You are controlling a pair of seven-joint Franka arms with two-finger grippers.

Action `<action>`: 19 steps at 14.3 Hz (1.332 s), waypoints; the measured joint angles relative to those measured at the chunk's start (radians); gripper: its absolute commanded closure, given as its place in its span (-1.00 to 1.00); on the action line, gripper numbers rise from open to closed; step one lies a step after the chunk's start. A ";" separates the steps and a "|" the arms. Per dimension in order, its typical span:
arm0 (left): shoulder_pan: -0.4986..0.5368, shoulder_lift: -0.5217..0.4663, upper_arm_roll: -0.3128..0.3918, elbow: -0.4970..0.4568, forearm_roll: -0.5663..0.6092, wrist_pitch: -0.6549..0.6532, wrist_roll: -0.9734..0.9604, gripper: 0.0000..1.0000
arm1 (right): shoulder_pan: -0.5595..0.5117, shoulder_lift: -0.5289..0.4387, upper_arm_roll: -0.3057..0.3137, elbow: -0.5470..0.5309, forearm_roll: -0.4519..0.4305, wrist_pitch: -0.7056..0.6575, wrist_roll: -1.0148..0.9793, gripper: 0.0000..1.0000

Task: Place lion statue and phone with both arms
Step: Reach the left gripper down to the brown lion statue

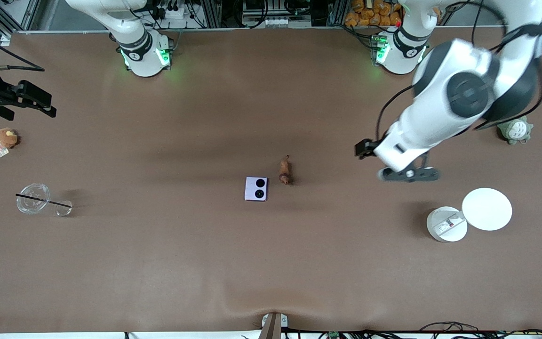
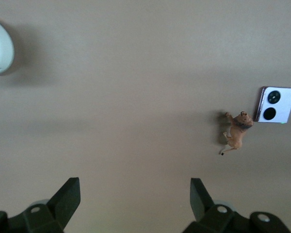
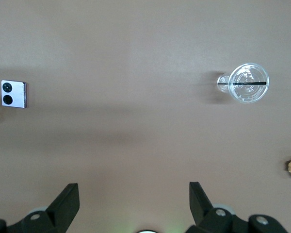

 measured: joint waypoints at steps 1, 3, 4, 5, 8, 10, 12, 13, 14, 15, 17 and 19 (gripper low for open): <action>-0.020 0.023 0.000 0.001 0.007 0.011 -0.022 -1.00 | 0.000 0.000 0.000 0.000 0.000 0.000 0.000 -1.00; -0.065 0.059 -0.001 0.002 0.012 0.043 -0.098 -1.00 | 0.000 0.000 0.000 0.000 0.000 0.000 0.000 -1.00; -0.094 0.077 -0.001 0.003 0.021 0.057 -0.150 -1.00 | 0.000 0.000 -0.001 0.000 0.000 0.000 0.000 -1.00; -0.125 0.096 -0.001 0.004 0.034 0.073 -0.206 -1.00 | 0.000 0.000 -0.001 -0.001 0.000 0.000 0.000 -1.00; -0.216 0.173 0.002 0.048 0.079 0.125 -0.355 -1.00 | -0.001 0.002 -0.002 -0.003 0.000 0.000 0.000 -1.00; -0.261 0.238 0.005 0.089 0.148 0.159 -0.396 -1.00 | 0.000 0.010 -0.002 -0.005 0.000 0.000 0.000 -1.00; -0.288 0.304 0.007 0.119 0.201 0.206 -0.419 -1.00 | 0.000 0.020 -0.002 -0.006 0.000 0.000 0.000 -1.00; -0.297 0.335 0.007 0.127 0.213 0.243 -0.431 -1.00 | 0.000 0.023 -0.002 -0.006 0.000 -0.002 0.000 -1.00; -0.308 0.363 0.008 0.134 0.216 0.276 -0.442 -1.00 | 0.000 0.026 -0.002 -0.006 0.000 -0.007 0.000 -1.00; -0.319 0.385 0.011 0.138 0.217 0.301 -0.444 -1.00 | 0.000 0.027 -0.002 -0.006 0.000 -0.014 0.000 -1.00; -0.352 0.413 0.031 0.144 0.217 0.351 -0.445 -1.00 | 0.000 0.027 -0.002 -0.006 0.000 -0.018 0.000 -1.00; -0.405 0.424 0.083 0.147 0.217 0.377 -0.446 -1.00 | 0.000 0.027 -0.002 -0.006 0.000 -0.019 0.000 -1.00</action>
